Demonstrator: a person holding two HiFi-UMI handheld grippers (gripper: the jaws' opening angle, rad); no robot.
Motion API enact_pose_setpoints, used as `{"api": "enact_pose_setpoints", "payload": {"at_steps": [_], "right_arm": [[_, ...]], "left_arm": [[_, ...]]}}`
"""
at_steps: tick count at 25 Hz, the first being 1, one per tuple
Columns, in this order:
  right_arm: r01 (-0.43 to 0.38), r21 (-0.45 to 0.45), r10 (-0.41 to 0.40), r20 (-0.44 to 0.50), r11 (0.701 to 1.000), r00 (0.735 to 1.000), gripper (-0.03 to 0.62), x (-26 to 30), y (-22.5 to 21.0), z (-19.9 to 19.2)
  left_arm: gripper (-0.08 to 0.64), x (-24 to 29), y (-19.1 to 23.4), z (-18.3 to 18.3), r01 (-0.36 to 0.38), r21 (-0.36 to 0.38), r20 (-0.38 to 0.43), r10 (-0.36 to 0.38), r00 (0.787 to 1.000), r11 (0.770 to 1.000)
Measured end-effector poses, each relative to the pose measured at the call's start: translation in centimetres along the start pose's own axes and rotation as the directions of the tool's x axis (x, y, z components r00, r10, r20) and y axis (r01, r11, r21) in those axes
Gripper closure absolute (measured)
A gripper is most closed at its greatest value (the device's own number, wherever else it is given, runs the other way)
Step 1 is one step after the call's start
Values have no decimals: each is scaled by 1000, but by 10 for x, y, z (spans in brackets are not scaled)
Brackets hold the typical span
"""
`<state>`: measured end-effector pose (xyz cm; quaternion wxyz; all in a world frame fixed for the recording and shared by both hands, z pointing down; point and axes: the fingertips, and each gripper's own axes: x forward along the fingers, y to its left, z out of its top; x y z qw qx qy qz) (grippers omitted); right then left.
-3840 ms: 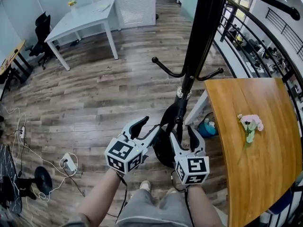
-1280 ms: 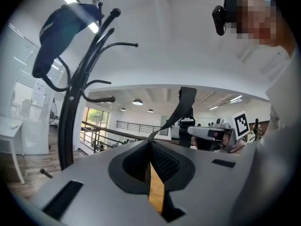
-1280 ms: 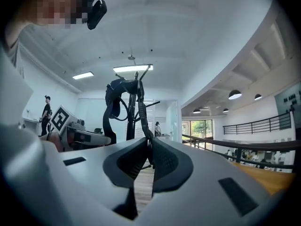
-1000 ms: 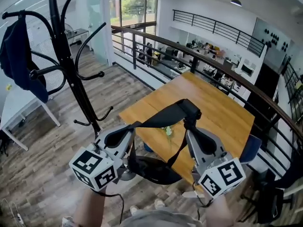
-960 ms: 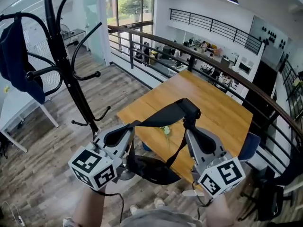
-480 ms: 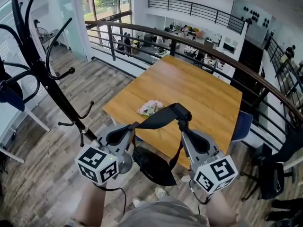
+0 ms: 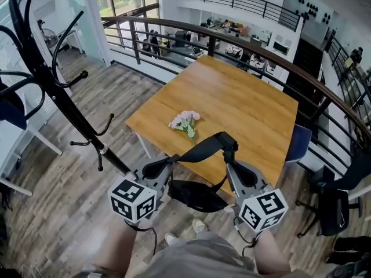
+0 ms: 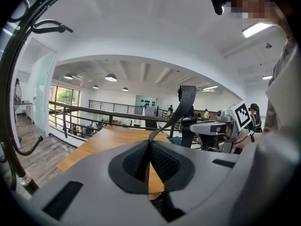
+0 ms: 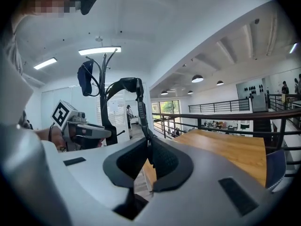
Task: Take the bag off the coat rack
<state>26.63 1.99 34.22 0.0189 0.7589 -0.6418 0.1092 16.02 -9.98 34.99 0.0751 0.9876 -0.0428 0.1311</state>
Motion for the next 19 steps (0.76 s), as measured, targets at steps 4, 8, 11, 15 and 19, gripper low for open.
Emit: {"api": "enact_pose_setpoints", "payload": {"at_steps": [4,8,11,15,19], "right_arm": [[-1,7,1,-22,1000,1000,543,4,6,-9],[-26,5,26,-25,1000,999,543,8,12,-8],[-45,6,45,-24,999,999,542,5,15,-9],[-54,-3,54,-34,999,998,543,7,23,-9],[-60,-13,60,-41,998,997,541,9,27,-10]], "left_arm": [[545,-8,8,-6,-10,-15,-12,10,1000,1000],[545,-14,12,-4,-27,-6,-6,27,1000,1000],[545,-18,9,-4,-39,-3,-3,39,999,999],[545,-25,15,-3,-50,-11,-10,50,999,999],[545,-29,19,-7,-57,-11,-26,57,998,998]]}}
